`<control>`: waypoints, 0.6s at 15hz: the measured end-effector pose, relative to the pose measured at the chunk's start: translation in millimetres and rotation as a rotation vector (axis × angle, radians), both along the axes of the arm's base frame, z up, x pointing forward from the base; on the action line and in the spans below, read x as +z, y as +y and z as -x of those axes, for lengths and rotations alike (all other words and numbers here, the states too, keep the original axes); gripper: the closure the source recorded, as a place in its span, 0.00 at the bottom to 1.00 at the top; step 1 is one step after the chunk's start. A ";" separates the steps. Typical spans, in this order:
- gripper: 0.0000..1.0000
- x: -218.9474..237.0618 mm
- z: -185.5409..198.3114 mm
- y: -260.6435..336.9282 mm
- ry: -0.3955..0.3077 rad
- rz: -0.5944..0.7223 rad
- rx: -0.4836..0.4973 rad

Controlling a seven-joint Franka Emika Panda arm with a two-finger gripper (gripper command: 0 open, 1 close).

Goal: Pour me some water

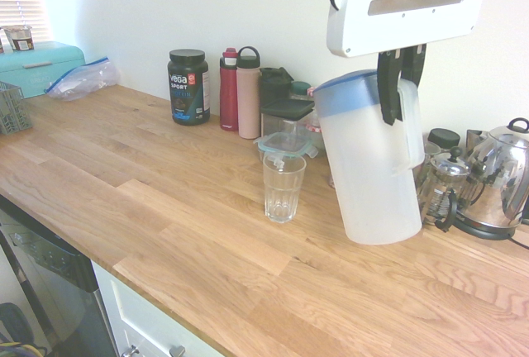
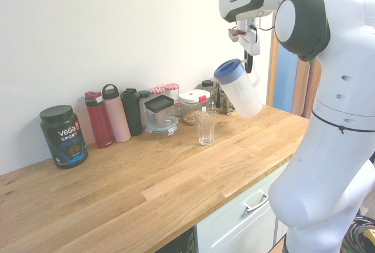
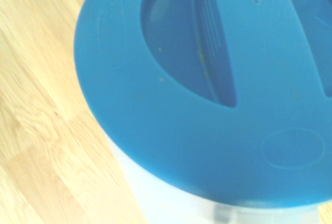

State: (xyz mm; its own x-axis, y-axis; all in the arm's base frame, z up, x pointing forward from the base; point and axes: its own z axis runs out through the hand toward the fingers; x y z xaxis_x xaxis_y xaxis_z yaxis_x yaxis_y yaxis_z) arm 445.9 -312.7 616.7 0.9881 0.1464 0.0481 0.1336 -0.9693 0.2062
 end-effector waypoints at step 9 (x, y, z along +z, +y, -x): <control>1.00 -43.6 26.3 38.0 0.034 0.132 0.110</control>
